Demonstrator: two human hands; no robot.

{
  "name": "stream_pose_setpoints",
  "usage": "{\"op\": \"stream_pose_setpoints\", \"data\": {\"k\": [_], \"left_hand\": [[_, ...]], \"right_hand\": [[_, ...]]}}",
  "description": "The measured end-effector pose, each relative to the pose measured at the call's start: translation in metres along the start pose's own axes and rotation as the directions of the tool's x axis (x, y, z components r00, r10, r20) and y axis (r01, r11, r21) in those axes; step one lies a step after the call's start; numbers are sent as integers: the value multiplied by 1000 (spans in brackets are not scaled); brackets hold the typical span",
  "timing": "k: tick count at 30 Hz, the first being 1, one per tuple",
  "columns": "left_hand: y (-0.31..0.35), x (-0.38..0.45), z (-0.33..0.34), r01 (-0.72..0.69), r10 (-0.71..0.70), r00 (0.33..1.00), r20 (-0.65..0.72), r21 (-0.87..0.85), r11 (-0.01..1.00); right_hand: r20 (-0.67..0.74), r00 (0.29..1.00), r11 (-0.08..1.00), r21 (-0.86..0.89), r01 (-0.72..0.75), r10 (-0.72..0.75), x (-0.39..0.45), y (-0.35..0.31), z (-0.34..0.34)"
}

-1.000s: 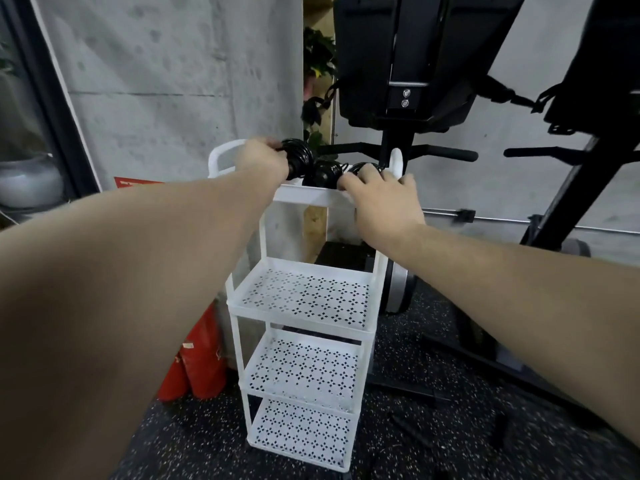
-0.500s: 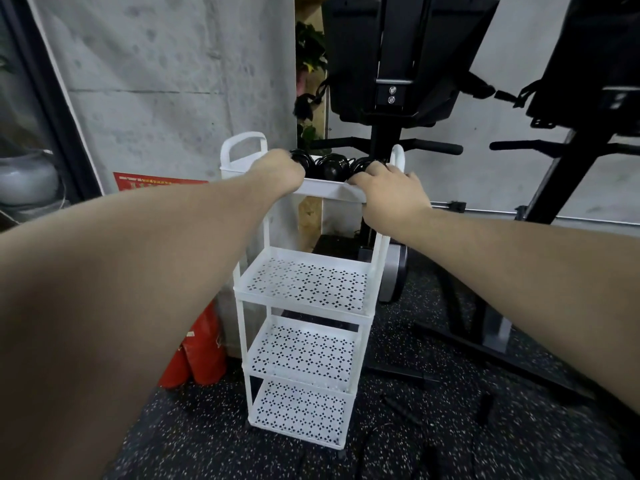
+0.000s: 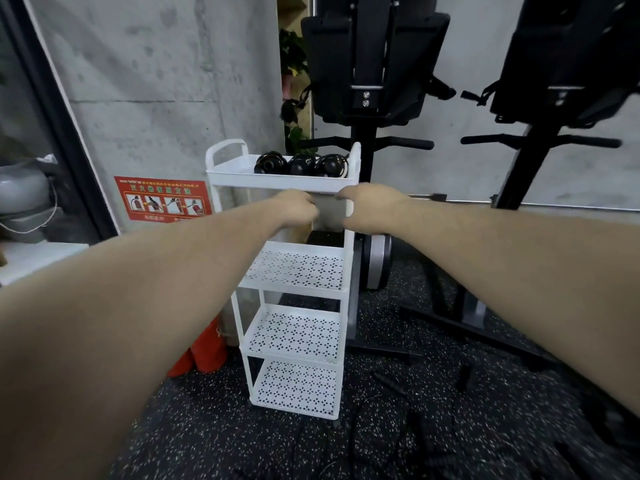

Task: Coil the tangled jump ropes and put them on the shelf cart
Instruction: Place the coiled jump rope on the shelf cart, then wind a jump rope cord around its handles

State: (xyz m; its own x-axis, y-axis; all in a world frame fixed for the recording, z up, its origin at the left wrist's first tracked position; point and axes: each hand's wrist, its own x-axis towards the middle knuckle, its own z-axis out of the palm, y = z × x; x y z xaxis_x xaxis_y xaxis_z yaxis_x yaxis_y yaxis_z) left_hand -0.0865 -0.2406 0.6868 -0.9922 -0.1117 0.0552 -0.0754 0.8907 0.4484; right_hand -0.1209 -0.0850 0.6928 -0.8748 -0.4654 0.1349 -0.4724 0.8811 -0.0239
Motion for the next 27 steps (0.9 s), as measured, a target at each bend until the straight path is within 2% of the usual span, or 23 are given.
{"op": "stream_pose_setpoints", "data": {"k": [5, 11, 14, 17, 21, 27], "left_hand": [[38, -49, 74, -138, 147, 976, 159, -65, 988], [68, -118, 197, -146, 184, 906, 381, -125, 981], [74, -152, 266, -128, 174, 846, 504, -125, 984], [76, -178, 335, -73, 143, 789, 597, -140, 987], [71, -199, 409, 76, 76, 734, 675, -193, 978], [51, -203, 497, 286, -52, 646, 761, -179, 941]], "right_hand": [[126, 992, 1000, 4, -23, 23, -89, 31, 23], [284, 950, 989, 27, -144, 131, -212, 90, 92], [341, 916, 966, 72, -249, 211, -268, 123, 138], [413, 870, 941, 81, -328, 267, -312, 155, 190], [510, 805, 907, 102, -408, 304, -349, 191, 254], [623, 698, 783, 211, -585, 353, -368, 231, 353]]}}
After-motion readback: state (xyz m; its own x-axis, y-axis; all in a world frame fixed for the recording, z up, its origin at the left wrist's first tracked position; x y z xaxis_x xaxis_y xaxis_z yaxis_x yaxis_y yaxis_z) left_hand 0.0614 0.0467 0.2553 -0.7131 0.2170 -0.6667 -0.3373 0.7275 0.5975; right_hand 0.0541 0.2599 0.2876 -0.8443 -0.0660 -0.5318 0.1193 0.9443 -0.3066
